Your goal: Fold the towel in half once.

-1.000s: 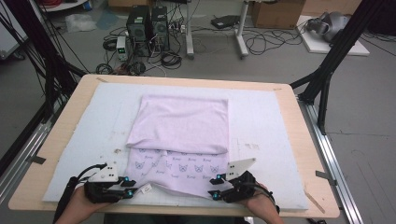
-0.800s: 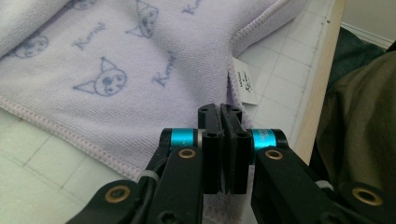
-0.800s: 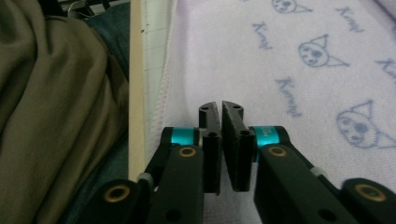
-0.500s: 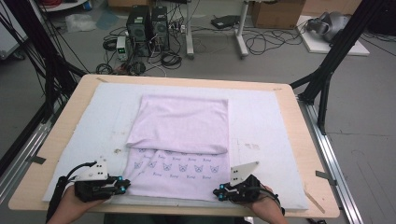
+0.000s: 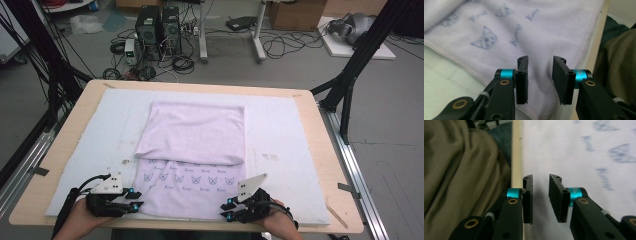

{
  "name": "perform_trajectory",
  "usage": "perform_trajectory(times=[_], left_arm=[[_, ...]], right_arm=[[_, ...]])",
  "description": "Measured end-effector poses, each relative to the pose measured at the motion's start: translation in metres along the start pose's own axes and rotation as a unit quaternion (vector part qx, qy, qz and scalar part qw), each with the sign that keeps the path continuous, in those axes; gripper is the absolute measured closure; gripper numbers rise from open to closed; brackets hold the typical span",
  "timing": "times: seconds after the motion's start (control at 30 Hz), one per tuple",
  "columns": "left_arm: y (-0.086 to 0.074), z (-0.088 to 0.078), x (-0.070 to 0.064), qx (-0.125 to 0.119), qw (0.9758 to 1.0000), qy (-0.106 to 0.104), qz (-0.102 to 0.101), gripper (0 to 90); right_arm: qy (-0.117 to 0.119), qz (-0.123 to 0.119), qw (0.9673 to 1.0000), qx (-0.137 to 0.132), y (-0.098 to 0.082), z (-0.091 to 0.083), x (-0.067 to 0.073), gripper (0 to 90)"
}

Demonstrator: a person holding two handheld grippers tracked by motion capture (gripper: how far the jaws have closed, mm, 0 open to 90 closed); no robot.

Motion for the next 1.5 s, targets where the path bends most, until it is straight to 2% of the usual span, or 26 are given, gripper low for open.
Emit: perform_trajectory(times=[0.03,0.1,0.17,0.37,0.43,0.57,0.73,0.8,0.9,1.0,1.1,1.17,1.27,1.33,1.4,1.47,1.5], left_arm=[[0.003,-0.001,0.004,-0.008,1.0000,0.005,-0.001,64.3],[0.010,-0.004,0.012,-0.021,0.9997,0.014,-0.003,63.0],[0.019,-0.005,0.022,-0.038,0.9990,0.024,-0.009,62.1],[0.035,0.002,0.050,-0.051,0.9971,0.053,-0.018,55.8],[0.042,0.006,0.060,-0.052,0.9968,0.056,-0.024,54.0],[0.054,0.010,0.078,-0.061,0.9952,0.071,-0.028,52.7],[0.062,0.013,0.096,-0.063,0.9942,0.080,-0.034,55.2],[0.064,0.013,0.102,-0.064,0.9937,0.085,-0.037,54.6],[0.063,0.015,0.114,-0.062,0.9932,0.083,-0.054,52.3],[0.060,0.017,0.122,-0.059,0.9929,0.080,-0.065,51.3],[0.056,0.022,0.121,-0.049,0.9943,0.068,-0.066,47.4],[0.052,0.023,0.122,-0.042,0.9944,0.073,-0.064,46.3],[0.044,0.025,0.123,-0.028,0.9947,0.076,-0.064,48.4],[0.039,0.027,0.123,-0.015,0.9952,0.075,-0.061,54.7],[0.036,0.029,0.121,-0.008,0.9960,0.072,-0.052,69.4],[0.035,0.030,0.120,-0.005,0.9963,0.073,-0.045,80.9],[0.036,0.030,0.120,-0.007,0.9962,0.075,-0.044,83.8]], right_arm=[[-0.011,0.007,0.9999,-0.007,0.002,-0.002,-0.006,65.5],[-0.022,0.027,0.9991,-0.026,0.008,-0.008,-0.017,63.2],[-0.041,0.031,0.9979,-0.039,0.014,-0.014,-0.029,62.2],[-0.081,0.054,0.9938,-0.055,0.022,-0.028,-0.063,53.1],[-0.085,0.068,0.9922,-0.060,0.025,-0.033,-0.074,50.2],[-0.111,0.073,0.9889,-0.067,0.030,-0.043,-0.097,48.7],[-0.116,0.094,0.9856,-0.080,0.031,-0.048,-0.118,47.6],[-0.122,0.098,0.9849,-0.073,0.029,-0.049,-0.127,46.5],[-0.122,0.109,0.9833,-0.080,0.028,-0.052,-0.138,46.3],[-0.123,0.117,0.9815,-0.088,0.028,-0.051,-0.146,46.4],[-0.127,0.115,0.9836,-0.058,0.022,-0.043,-0.146,46.3],[-0.134,0.113,0.9835,-0.041,0.020,-0.039,-0.147,47.2],[-0.127,0.117,0.9844,-0.033,0.018,-0.033,-0.145,51.6],[-0.125,0.115,0.9852,-0.025,0.017,-0.031,-0.143,57.1],[-0.126,0.106,0.9862,-0.020,0.015,-0.029,-0.142,67.4],[-0.127,0.100,0.9866,-0.020,0.014,-0.029,-0.141,78.5],[-0.123,0.100,0.9872,-0.020,0.013,-0.030,-0.140,82.5]])
Point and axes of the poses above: each handheld gripper's, and its own axes: z roughly forward along the jaws, y roughly out of its top, x roughly to its left, the point moved 10 cm from there along z, roughly forward along the jaws, and after that the axes turned 1 degree about x, right-handed, at the moved point
